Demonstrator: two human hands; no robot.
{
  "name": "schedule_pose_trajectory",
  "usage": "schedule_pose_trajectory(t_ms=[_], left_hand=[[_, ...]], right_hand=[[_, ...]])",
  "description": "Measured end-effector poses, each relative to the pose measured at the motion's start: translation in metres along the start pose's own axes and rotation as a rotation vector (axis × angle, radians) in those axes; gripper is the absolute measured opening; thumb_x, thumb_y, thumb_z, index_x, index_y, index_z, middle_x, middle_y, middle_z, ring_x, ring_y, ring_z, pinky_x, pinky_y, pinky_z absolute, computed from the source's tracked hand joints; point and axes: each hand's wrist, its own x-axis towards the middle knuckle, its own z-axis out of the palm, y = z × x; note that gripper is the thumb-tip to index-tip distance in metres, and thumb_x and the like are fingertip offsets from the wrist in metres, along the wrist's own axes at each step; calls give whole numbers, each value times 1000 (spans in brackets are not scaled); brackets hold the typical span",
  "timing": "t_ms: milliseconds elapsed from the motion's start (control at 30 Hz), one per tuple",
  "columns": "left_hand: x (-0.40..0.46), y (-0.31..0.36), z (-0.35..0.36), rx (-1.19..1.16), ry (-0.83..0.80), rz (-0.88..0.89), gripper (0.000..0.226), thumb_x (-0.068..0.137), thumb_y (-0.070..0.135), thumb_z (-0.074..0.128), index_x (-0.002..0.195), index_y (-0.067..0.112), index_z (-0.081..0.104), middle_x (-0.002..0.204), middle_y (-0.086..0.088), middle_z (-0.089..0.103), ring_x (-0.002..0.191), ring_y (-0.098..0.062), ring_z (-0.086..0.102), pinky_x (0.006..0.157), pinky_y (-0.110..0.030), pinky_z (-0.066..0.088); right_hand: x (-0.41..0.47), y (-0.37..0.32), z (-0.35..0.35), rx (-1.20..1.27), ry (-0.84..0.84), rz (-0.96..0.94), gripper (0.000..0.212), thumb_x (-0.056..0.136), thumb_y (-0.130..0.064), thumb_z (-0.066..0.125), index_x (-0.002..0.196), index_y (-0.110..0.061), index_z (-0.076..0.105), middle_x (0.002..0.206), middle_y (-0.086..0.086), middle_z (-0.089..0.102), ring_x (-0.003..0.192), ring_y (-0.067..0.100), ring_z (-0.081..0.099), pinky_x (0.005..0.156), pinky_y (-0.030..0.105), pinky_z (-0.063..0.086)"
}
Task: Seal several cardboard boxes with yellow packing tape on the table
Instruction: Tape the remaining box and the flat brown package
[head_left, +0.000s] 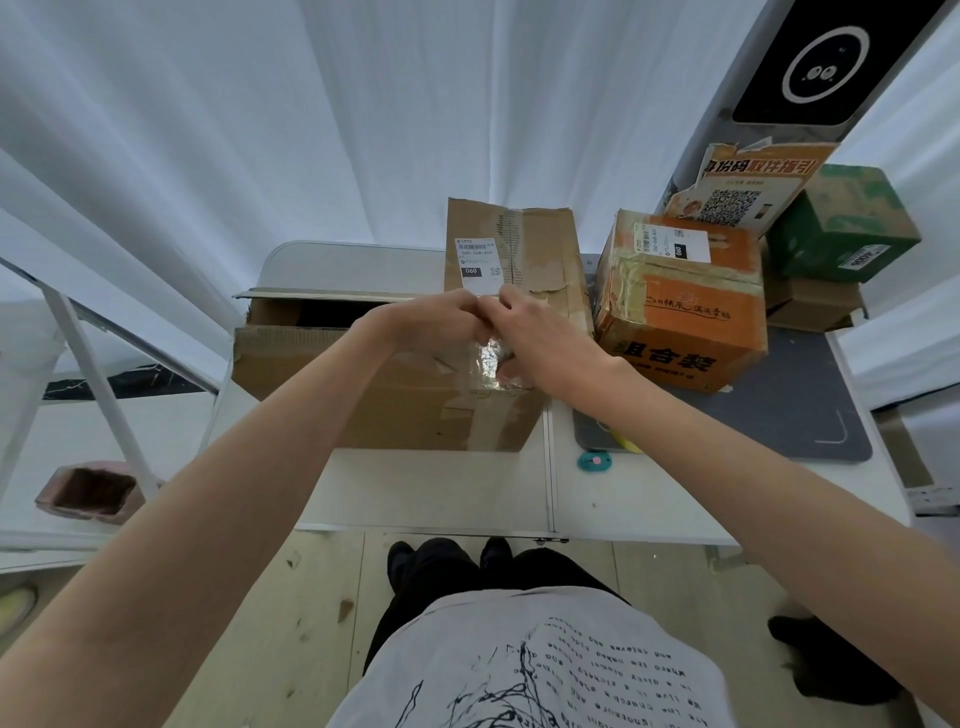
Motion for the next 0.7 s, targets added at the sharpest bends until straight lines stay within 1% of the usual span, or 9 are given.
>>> schedule_pose_trajectory(t_ms=[67, 133, 200, 267, 333, 400, 467, 600, 700], left_hand=[[-4, 5, -1, -20, -42, -32, 10, 89, 2, 52, 90, 7, 61, 66, 11, 56, 62, -8, 49, 56, -16, 40], [-6, 6, -1, -12, -88, -56, 3, 82, 3, 59, 84, 4, 60, 57, 7, 46, 53, -11, 41, 48, -21, 36], [-6, 3, 2, 19, -108, -46, 17, 77, 5, 71, 92, 2, 66, 60, 5, 50, 52, -11, 42, 49, -23, 37], [-4, -2, 6, 46, -79, -25, 30, 73, 9, 83, 99, 5, 69, 74, 1, 62, 61, -11, 53, 57, -25, 45], [-1, -7, 13, 85, -14, -1, 36, 69, 13, 91, 99, 10, 70, 88, 0, 71, 76, -11, 64, 69, -25, 53], [3, -11, 20, 113, 65, 2, 43, 65, 21, 95, 101, 13, 71, 93, 1, 74, 87, -15, 69, 79, -28, 57], [5, -11, 24, 131, 124, 20, 44, 63, 25, 96, 99, 14, 73, 91, 2, 73, 90, -16, 68, 82, -28, 54], [4, -7, 26, 140, 163, 26, 32, 66, 24, 95, 81, 25, 67, 75, 10, 65, 77, -10, 61, 70, -21, 45], [3, -6, 28, 118, 184, 12, 31, 64, 21, 95, 75, 22, 66, 69, 8, 58, 68, -12, 56, 70, -33, 48]], right_hand=[[1, -1, -2, 35, -17, 8, 71, 76, -4, 85, 135, -10, 46, 115, 11, 52, 100, 25, 57, 79, 31, 45], [2, -2, -4, 38, -31, 21, 70, 75, -5, 86, 133, -9, 48, 115, 10, 52, 99, 23, 56, 78, 30, 42], [4, -2, -4, 46, -46, 42, 68, 74, -5, 85, 132, -9, 49, 112, 8, 51, 96, 22, 54, 76, 30, 42], [6, 0, -3, 77, -73, 56, 62, 76, -5, 83, 129, -11, 51, 111, 6, 51, 96, 22, 55, 77, 31, 45], [9, 4, -6, 116, -101, 59, 48, 80, -3, 78, 120, -14, 54, 111, 6, 52, 96, 22, 54, 79, 31, 46], [10, 9, -12, 151, -104, 44, 29, 85, -1, 71, 106, -16, 57, 105, 3, 55, 93, 19, 55, 78, 30, 46], [10, 14, -19, 212, -101, 47, 19, 87, -1, 71, 100, -13, 64, 97, 0, 61, 86, 14, 58, 81, 32, 52], [13, 18, -25, 340, -67, 89, 17, 83, -4, 79, 95, -15, 74, 87, -4, 71, 80, 5, 66, 83, 32, 58], [14, 17, -25, 294, 13, 93, 20, 79, -9, 83, 91, -19, 71, 82, -7, 70, 76, 3, 65, 82, 36, 58]])
